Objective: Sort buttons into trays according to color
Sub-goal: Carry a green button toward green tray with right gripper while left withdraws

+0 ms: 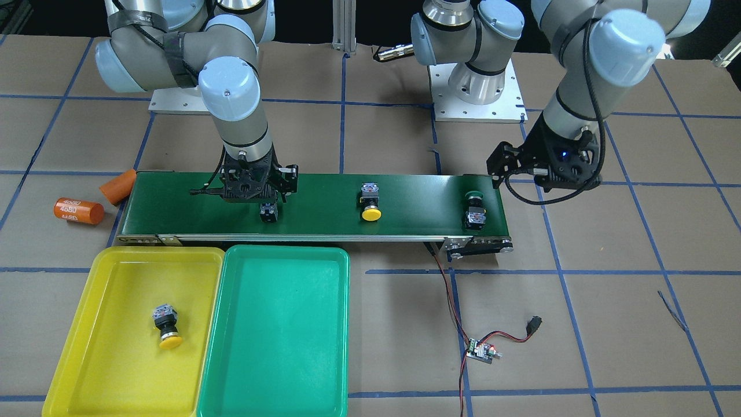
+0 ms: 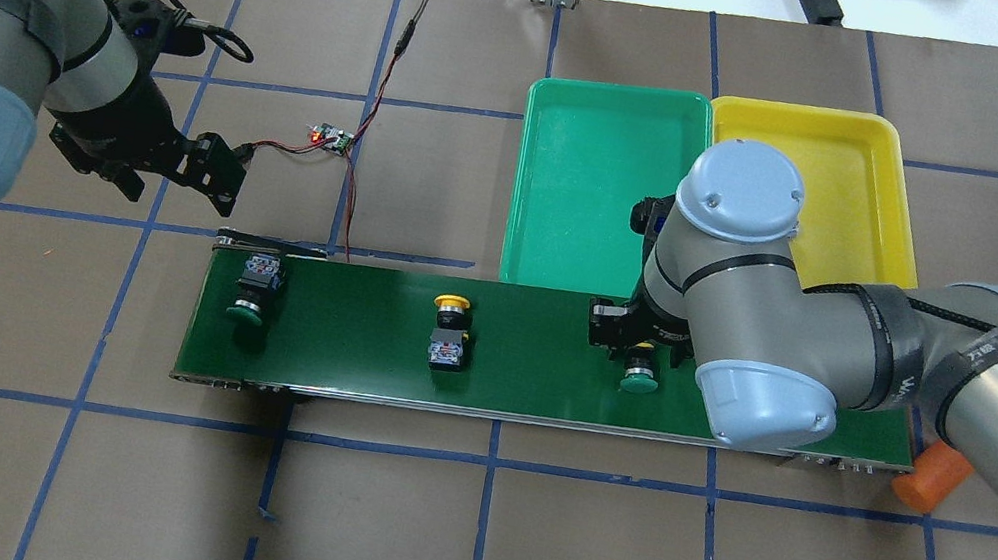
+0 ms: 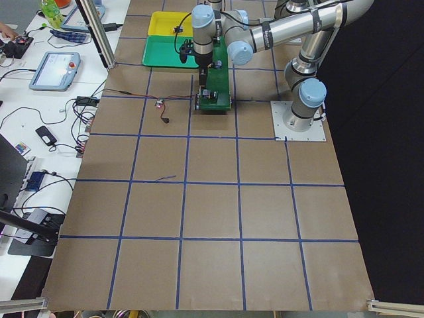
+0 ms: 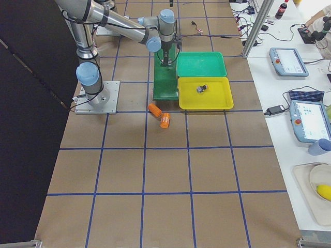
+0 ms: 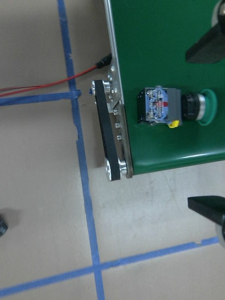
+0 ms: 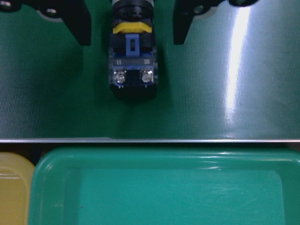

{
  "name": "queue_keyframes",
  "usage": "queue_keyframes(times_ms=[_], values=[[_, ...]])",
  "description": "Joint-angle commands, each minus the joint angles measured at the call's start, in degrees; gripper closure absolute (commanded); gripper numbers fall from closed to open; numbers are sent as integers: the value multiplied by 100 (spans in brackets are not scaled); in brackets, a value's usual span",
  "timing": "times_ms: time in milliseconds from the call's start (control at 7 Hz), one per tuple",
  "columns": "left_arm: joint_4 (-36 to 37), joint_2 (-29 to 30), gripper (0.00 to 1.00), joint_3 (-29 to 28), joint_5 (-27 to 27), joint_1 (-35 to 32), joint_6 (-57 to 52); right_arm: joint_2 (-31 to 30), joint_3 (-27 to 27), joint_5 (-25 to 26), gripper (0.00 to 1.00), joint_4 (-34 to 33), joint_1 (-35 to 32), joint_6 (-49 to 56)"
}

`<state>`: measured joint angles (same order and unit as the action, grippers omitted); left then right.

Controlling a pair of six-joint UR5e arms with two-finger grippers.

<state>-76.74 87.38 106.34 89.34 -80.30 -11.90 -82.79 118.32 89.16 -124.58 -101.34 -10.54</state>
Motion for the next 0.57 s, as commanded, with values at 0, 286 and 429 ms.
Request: queue_keyframes(times_ms=[0, 286, 429], values=[[-995, -561, 0, -472, 13, -12, 127, 44, -2, 22, 100, -31, 0, 0], [-1659, -731, 0, -755, 57, -12, 92, 157, -307, 14, 100, -188, 88, -9], [-1878, -844, 0, -921, 179, -12, 100, 645, -1084, 40, 100, -155, 271, 17]])
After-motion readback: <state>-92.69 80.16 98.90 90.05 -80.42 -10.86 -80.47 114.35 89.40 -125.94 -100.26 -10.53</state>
